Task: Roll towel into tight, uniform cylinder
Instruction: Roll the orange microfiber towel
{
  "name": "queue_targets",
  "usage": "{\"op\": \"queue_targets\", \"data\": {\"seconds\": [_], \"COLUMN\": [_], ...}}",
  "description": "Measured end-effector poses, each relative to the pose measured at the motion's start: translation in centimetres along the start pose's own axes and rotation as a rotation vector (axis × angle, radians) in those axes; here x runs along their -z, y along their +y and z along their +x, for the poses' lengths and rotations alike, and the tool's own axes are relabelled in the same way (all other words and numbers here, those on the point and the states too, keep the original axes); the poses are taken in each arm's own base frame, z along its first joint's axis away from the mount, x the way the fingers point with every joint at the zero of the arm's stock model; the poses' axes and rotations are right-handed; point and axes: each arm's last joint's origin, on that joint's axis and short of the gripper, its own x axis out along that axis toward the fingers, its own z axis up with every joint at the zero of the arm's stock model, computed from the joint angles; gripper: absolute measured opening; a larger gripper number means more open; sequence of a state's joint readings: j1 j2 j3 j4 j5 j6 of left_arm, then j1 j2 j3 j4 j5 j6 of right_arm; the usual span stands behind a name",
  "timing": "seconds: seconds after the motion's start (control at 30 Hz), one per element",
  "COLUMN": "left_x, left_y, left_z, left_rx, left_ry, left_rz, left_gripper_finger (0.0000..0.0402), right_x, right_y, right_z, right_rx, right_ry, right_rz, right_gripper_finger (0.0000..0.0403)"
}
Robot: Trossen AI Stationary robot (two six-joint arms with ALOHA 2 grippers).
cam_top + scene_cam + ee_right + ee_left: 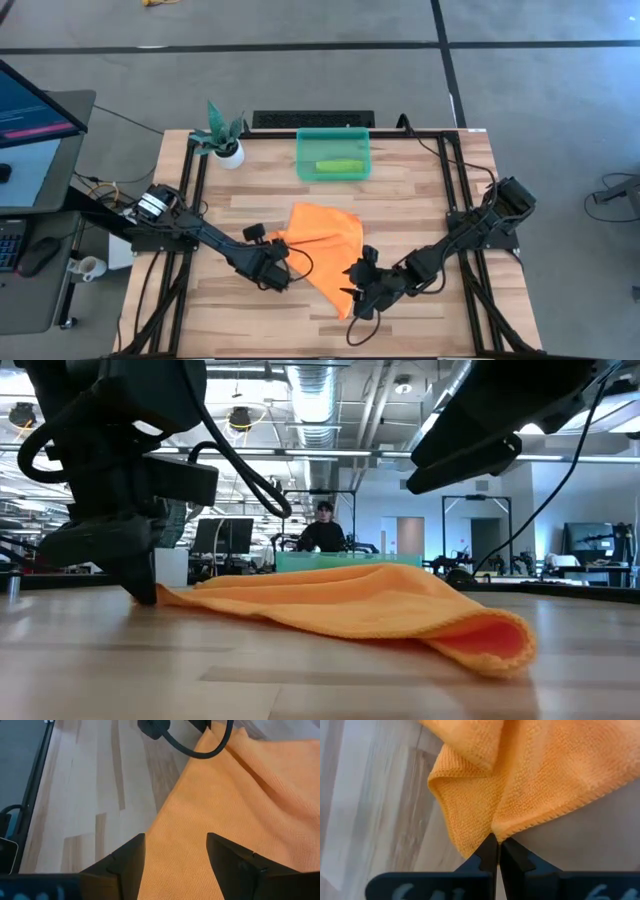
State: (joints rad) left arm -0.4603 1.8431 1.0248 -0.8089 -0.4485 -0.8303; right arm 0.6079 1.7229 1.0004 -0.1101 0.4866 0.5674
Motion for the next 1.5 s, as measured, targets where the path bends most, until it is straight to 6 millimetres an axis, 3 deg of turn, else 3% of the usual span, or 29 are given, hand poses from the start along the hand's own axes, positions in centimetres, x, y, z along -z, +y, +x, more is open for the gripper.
{"op": "queue_targets", "data": {"seconds": [0.3,0.57,0.73,0.9,1.27,1.5], "left_x": [0.7,1.7,2.0,2.0,1.5,1.4], "left_y": [-0.6,-2.1,-3.2,-4.4,-5.0,-5.0], "left_z": [-0.4,-1.4,-2.2,-3.3,-3.6,-3.6], "left_rx": [0.02,0.099,0.173,0.241,0.292,0.281], "left_ry": [0.002,0.009,-0.009,-0.017,-0.103,-0.124], "left_rz": [-0.118,-0.28,-0.296,-0.277,-0.162,-0.124], "left_gripper_finger": [0.0,0.0,0.0,0.0,0.0,0.0], "right_x": [-1.1,-3.4,-3.6,-2.9,1.9,3.5], "right_y": [-0.3,-0.1,0.6,0.9,0.5,-1.0], "right_z": [0.4,0.5,0.2,0.4,6.1,6.5], "right_rx": [-0.02,-0.186,-0.265,-0.268,-0.188,-0.057], "right_ry": [-0.067,-0.202,-0.219,-0.182,0.062,0.244], "right_rz": [-0.013,0.004,0.012,0.034,0.159,0.247], "right_gripper_finger": [0.0234,0.0234,0.0234,0.0234,0.0234,0.0234]}}
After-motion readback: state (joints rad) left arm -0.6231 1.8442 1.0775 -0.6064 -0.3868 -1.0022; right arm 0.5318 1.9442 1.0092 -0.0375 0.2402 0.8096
